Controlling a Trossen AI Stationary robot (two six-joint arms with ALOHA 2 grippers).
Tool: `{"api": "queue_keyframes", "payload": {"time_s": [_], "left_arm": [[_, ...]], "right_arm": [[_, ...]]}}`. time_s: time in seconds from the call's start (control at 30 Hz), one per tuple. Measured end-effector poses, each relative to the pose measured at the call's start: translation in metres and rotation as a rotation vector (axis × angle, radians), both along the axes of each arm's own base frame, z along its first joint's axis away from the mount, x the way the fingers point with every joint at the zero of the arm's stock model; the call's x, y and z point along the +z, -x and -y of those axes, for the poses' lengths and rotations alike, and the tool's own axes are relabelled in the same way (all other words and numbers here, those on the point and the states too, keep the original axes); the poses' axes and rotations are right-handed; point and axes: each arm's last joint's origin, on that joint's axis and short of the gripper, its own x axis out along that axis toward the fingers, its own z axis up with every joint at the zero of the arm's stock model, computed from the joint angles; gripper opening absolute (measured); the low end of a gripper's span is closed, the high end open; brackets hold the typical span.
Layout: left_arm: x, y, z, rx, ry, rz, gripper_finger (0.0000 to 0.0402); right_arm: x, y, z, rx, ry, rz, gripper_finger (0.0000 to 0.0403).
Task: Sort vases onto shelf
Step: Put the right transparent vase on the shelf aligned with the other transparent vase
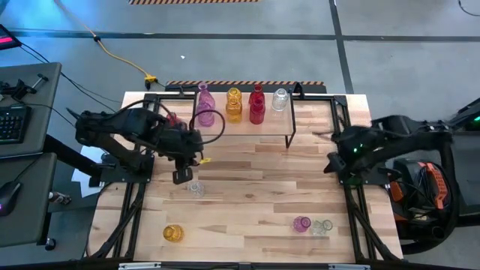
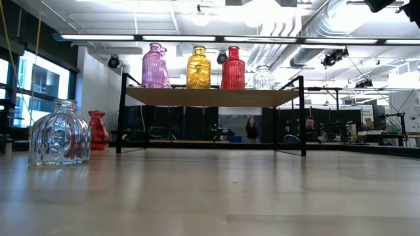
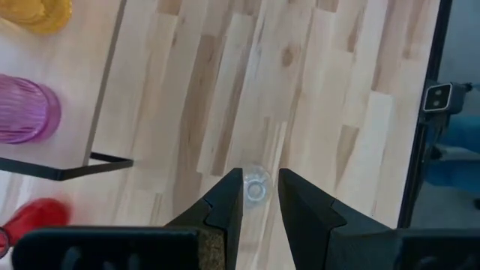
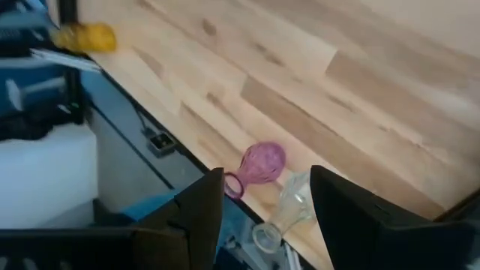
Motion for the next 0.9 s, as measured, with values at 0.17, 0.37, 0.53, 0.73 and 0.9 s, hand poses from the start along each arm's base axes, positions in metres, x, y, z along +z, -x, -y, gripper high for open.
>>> {"api": "queue_keyframes", "payload": {"time_s": [0.17, 0.37, 0.53, 0.73, 0.9], "left_arm": [[0.006, 0.009, 0.002, -0.007, -0.011, 0.032, 0.0076], [0.007, 0.012, 0.002, -0.012, -0.025, 0.041, 0.0076], [0.007, 0.011, 0.002, -0.037, -0.038, 0.039, 0.0076], [0.007, 0.011, 0.002, -0.06, -0.049, 0.038, 0.0076], [0.007, 0.011, 0.002, -0.062, -0.05, 0.038, 0.0076]], "right_arm": [[-0.007, -0.017, -0.025, 0.077, -0.005, -0.088, 0.0181], [-0.019, -0.03, -0.06, 0.132, -0.004, -0.203, 0.0181], [-0.028, -0.035, -0.088, 0.127, -0.004, -0.241, 0.0181], [-0.042, -0.035, -0.116, 0.11, 0.017, -0.342, 0.0181], [-0.054, -0.036, -0.134, 0.084, 0.053, -0.386, 0.0181]]}}
